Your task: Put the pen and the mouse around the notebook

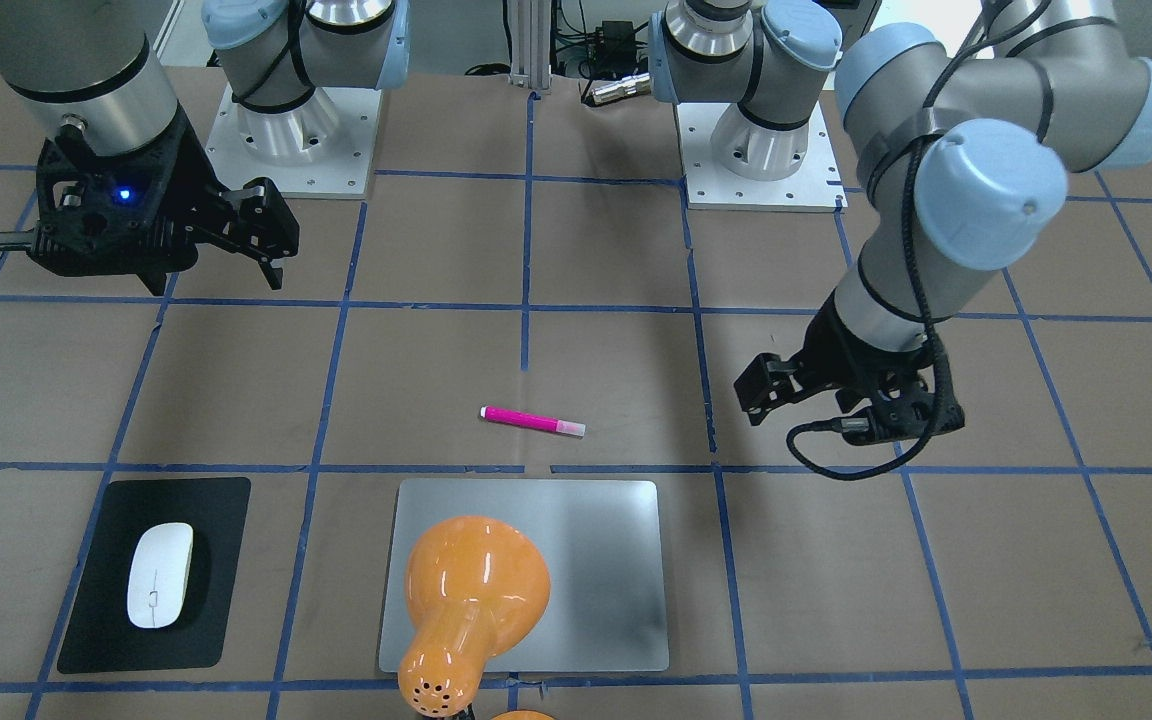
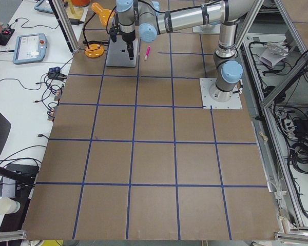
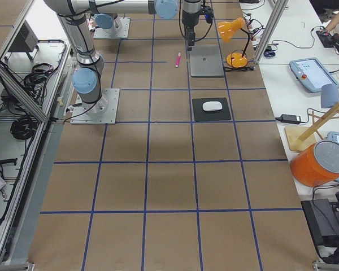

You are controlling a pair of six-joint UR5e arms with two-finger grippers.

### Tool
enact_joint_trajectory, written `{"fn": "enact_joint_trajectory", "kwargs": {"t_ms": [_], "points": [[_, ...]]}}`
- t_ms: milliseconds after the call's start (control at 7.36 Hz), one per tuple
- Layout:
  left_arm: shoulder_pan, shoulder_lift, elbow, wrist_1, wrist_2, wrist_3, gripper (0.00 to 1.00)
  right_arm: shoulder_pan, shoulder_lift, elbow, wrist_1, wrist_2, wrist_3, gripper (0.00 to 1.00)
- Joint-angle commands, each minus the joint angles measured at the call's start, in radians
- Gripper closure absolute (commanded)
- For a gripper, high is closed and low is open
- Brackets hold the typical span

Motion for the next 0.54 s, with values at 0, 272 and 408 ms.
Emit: {"fn": "enact_joint_trajectory", "kwargs": {"t_ms": [0, 272, 408], "points": [[0.033, 0.054, 0.079, -0.171, 0.011, 0.132, 0.0, 0.0, 0.0, 0.0, 0.0, 0.001, 0.0, 0.0], [0.023, 0.088, 0.065, -0.216, 0.017, 0.132, 0.0, 0.0, 0.0, 0.0, 0.0, 0.002, 0.0, 0.0], [0.013, 0.093, 0.064, -0.22, 0.011, 0.133, 0.0, 0.0, 0.0, 0.0, -0.002, 0.002, 0.0, 0.0]]}}
